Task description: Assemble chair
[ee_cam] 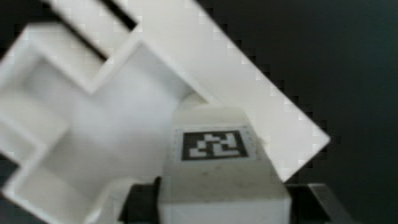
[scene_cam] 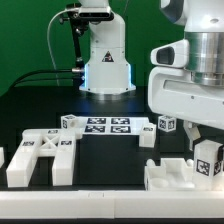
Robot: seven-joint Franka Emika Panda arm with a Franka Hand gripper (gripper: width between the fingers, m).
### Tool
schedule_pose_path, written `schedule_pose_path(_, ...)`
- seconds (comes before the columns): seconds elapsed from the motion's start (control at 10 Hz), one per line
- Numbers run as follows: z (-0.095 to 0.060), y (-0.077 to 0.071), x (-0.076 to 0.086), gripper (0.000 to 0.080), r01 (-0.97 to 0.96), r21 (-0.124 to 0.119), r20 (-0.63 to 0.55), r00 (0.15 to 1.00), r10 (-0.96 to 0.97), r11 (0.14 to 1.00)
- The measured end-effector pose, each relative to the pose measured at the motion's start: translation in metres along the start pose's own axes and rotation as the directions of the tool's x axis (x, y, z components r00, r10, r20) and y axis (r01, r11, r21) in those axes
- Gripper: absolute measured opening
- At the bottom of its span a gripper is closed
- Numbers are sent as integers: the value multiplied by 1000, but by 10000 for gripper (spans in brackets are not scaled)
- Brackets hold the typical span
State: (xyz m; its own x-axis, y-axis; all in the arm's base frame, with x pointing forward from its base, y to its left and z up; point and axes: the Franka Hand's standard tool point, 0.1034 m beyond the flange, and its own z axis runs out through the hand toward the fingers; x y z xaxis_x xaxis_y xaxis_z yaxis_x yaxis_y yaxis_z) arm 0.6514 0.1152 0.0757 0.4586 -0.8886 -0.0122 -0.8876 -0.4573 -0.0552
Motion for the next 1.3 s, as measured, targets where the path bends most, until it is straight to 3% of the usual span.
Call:
schedule_pose_path(0.3, 0, -3, 4, 284, -292, 11, 28, 956, 292, 956)
schedule_pose_path(0.5, -1, -3, 3, 284, -467, 7, 42, 883, 467, 884)
schedule_pose_path(1.1, 0, -1, 7, 284, -696, -7, 46, 717, 695, 718)
schedule_pose_path(1.3, 0, 1, 9, 284, -761, 3, 57, 647, 760, 648)
